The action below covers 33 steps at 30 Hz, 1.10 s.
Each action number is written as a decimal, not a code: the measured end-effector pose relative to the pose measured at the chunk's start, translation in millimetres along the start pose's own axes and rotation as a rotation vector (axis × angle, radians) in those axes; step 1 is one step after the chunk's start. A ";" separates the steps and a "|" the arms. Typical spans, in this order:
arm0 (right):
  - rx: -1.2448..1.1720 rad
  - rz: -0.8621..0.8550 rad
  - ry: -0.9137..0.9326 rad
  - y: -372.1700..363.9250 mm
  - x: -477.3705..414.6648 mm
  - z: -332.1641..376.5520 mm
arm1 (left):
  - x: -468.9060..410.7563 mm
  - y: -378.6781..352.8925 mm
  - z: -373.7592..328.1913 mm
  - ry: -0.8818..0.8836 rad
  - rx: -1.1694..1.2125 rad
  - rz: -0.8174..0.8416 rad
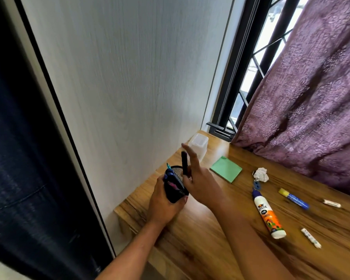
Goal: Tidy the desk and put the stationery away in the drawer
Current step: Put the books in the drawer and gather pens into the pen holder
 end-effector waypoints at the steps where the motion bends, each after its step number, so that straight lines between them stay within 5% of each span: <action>1: 0.040 0.009 0.019 -3.6 3.2 0.2 | 0.2 -0.4 0.5 0.007 -0.016 0.004; 18: 0.076 -0.053 0.120 -4.4 43.9 -4.5 | 7.3 -11.3 -11.5 -0.085 -0.027 0.068; 27: -0.324 -0.309 -0.250 89.1 71.2 -86.7 | 24.2 -82.4 -63.9 -0.138 0.185 0.225; 33: -0.242 -0.434 -0.564 148.9 123.9 -179.4 | 54.1 -147.0 -106.7 -0.120 0.344 0.377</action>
Point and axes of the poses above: each hand's wrist, its own x-axis away from the middle knuckle, its own y-axis out of the back of the hand, z = x × y, the point moved 8 cm from there along -x, towards the middle knuckle, and after that the axes turned 15 degrees about -y, right-handed, at the moved point
